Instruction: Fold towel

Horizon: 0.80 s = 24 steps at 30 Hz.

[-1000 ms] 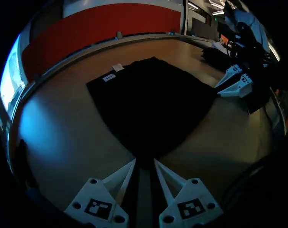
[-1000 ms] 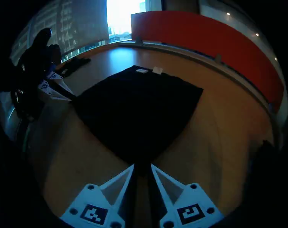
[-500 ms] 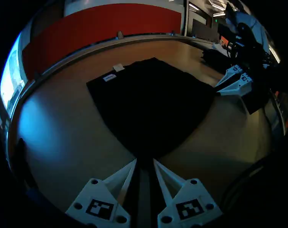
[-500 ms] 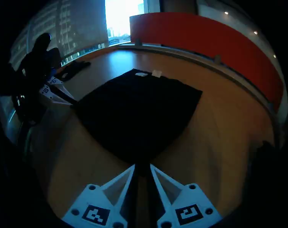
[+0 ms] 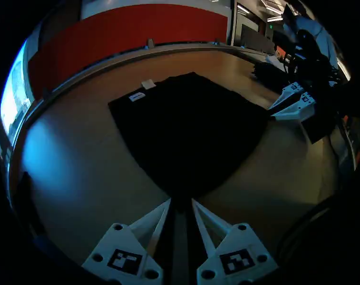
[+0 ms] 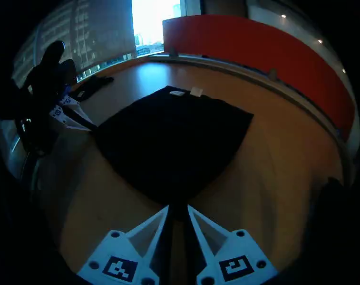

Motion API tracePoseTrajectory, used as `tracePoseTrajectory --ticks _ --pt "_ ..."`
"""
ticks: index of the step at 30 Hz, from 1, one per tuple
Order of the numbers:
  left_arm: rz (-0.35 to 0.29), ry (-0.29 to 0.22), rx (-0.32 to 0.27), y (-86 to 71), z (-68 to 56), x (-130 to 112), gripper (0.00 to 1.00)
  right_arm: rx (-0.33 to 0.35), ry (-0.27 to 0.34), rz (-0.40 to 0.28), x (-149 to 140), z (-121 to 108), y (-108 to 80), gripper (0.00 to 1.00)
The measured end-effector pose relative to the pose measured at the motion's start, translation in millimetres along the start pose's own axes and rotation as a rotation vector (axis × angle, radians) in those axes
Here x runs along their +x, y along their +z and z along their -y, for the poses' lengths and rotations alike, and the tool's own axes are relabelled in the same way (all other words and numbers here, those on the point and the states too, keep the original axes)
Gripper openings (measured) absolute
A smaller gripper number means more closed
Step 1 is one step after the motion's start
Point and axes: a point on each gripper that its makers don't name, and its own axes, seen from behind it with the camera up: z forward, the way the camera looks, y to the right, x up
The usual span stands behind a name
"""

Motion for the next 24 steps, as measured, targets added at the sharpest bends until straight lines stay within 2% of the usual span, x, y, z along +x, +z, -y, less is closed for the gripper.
tracePoseTrajectory --ticks 12,24 --pt "-0.011 -0.016 0.008 -12.5 0.5 14 0.14 -0.005 -0.006 -0.029 16 -2 -13.0 0.12" --pt "-0.041 -0.035 0.011 -40.6 -2.7 38 0.14 0.004 -0.028 -0.062 42 2 -41.7 0.12"
